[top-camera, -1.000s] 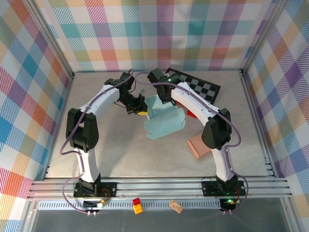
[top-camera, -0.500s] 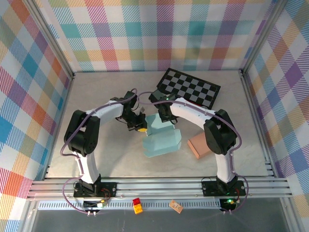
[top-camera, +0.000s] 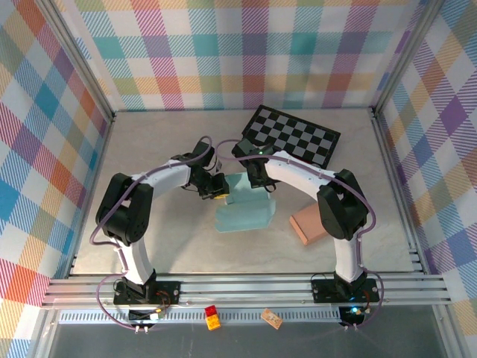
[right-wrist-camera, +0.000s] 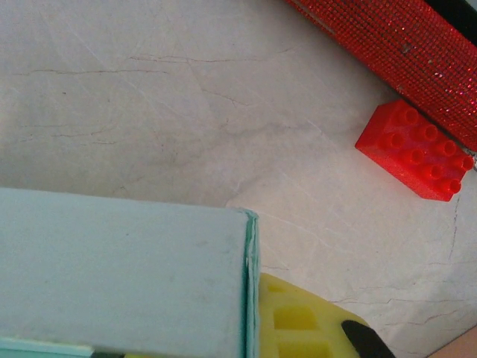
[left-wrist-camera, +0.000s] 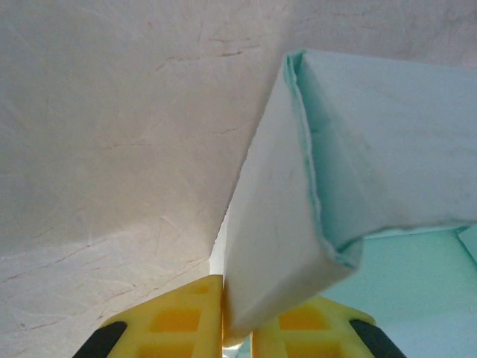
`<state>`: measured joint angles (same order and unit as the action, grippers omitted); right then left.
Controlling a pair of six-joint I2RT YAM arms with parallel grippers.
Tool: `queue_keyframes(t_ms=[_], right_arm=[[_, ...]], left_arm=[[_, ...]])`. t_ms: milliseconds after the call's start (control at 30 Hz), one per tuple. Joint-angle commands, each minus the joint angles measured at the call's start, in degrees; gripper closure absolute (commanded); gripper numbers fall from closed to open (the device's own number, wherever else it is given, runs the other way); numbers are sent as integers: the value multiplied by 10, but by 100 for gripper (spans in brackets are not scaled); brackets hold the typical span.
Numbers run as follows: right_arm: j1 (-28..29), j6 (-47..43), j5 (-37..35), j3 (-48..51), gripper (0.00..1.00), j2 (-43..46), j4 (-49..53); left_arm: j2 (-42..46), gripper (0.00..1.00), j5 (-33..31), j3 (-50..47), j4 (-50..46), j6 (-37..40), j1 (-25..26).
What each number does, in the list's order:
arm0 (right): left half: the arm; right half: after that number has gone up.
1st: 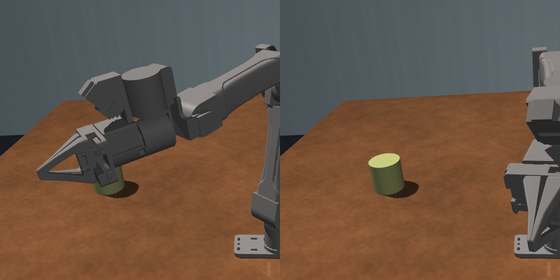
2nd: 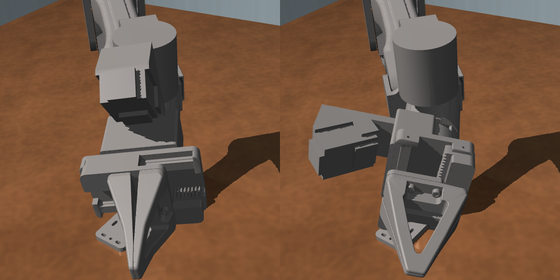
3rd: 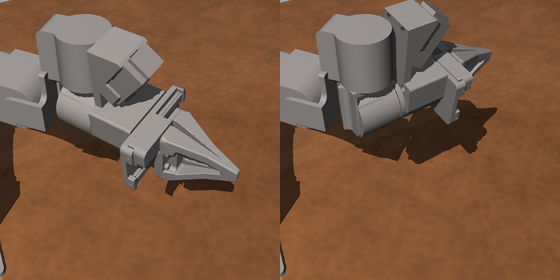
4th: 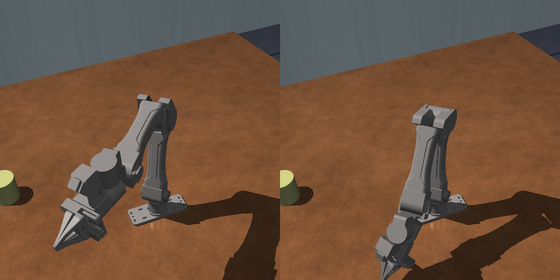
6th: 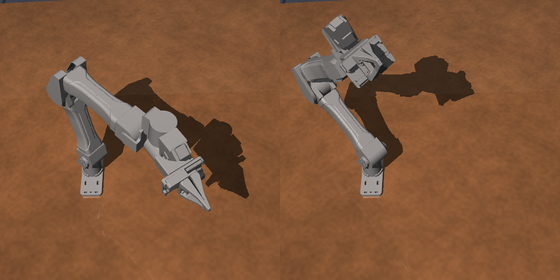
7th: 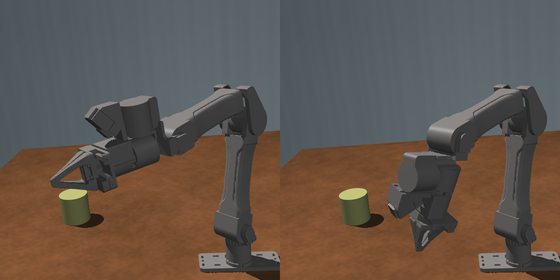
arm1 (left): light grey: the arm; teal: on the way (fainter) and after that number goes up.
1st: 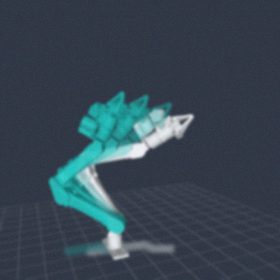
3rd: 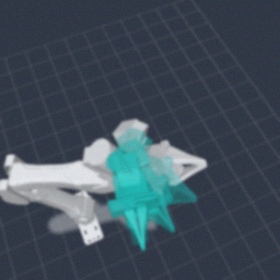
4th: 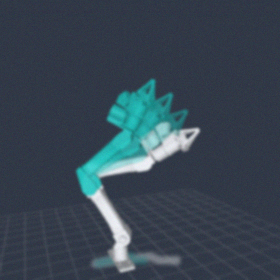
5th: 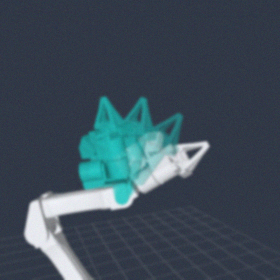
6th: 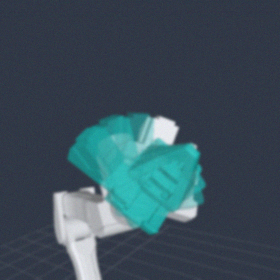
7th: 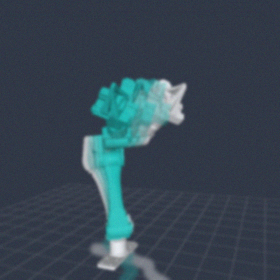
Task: Fold the paper box
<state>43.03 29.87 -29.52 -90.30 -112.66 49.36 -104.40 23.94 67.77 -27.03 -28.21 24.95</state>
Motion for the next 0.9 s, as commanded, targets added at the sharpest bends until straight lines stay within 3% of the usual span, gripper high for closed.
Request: queue_keyframes(t_ms=[0,200,300,367,700,867], right_arm=[[7,19,38,0,100,5,30],[7,34,46,-5,100,-2,40],[7,35,44,-5,100,0,40],[7,36,41,-7,100,1,42],[8,47,50,-18,100,-9,52],[7,46,59,-15,100,-10,46]], left_arm=[[15,87,-41,-14,56,-26,4],[14,86,-56,-20,63,-29,18],[13,92,-88,-17,49,-28,28],[13,100,-127,-10,28,-27,40],[9,100,-334,20,-76,-77,110],[17,100,-325,-1,-38,-77,113]])
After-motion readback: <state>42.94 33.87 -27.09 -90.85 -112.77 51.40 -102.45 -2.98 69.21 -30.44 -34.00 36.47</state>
